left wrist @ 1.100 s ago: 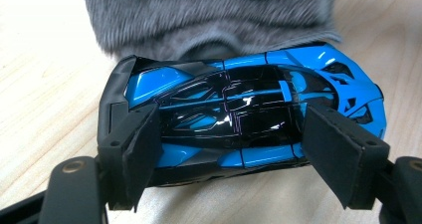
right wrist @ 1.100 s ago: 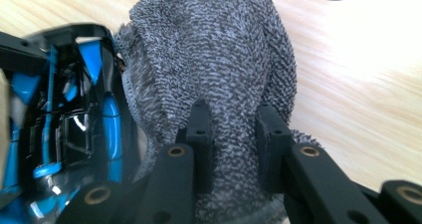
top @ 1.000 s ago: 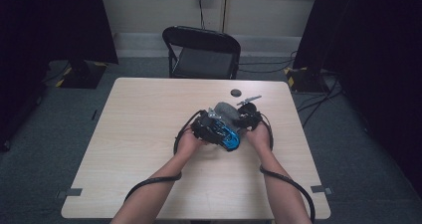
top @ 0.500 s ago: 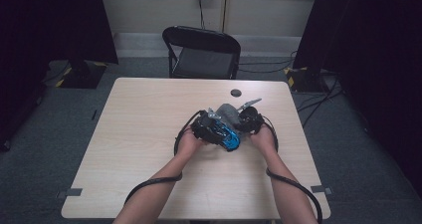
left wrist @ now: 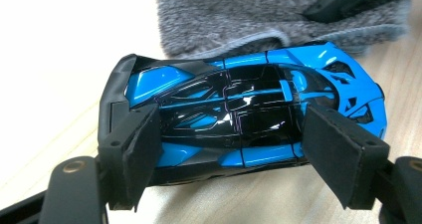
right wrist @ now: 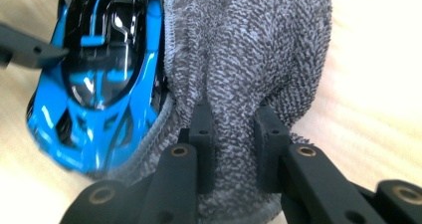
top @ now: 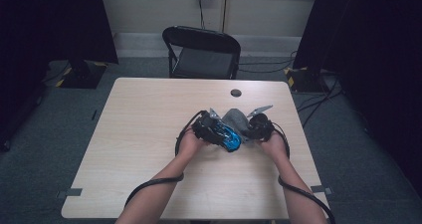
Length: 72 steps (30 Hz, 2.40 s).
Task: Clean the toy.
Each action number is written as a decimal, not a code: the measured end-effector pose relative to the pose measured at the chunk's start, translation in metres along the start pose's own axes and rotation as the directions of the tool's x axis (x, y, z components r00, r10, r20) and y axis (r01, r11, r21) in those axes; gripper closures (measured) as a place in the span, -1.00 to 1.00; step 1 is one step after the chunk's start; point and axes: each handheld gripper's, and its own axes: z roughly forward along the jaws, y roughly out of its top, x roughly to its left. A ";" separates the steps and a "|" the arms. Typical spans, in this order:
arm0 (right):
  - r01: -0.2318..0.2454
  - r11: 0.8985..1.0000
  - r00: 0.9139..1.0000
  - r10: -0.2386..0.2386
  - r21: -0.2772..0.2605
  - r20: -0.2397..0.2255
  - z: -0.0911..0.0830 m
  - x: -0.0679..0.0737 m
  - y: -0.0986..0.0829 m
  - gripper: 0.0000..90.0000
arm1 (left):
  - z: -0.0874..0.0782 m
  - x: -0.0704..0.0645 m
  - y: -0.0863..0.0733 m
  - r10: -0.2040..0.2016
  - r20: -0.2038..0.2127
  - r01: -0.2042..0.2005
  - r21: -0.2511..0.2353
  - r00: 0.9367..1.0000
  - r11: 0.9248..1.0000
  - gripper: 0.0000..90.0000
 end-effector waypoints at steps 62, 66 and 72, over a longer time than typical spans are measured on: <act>-0.094 0.990 0.994 0.099 -0.106 0.047 -0.022 -0.018 0.019 0.64 | -0.001 -0.003 -0.001 -0.006 -0.012 0.006 -0.005 1.000 1.000 -0.40; -0.081 0.992 0.996 0.084 -0.093 0.035 -0.010 -0.018 0.028 0.64 | -0.001 -0.004 -0.001 -0.010 -0.013 0.010 -0.009 1.000 1.000 -0.40; -0.040 0.996 0.999 0.042 -0.082 0.013 0.008 -0.013 0.041 0.63 | -0.001 -0.003 -0.002 -0.005 -0.013 0.005 -0.015 1.000 1.000 -0.40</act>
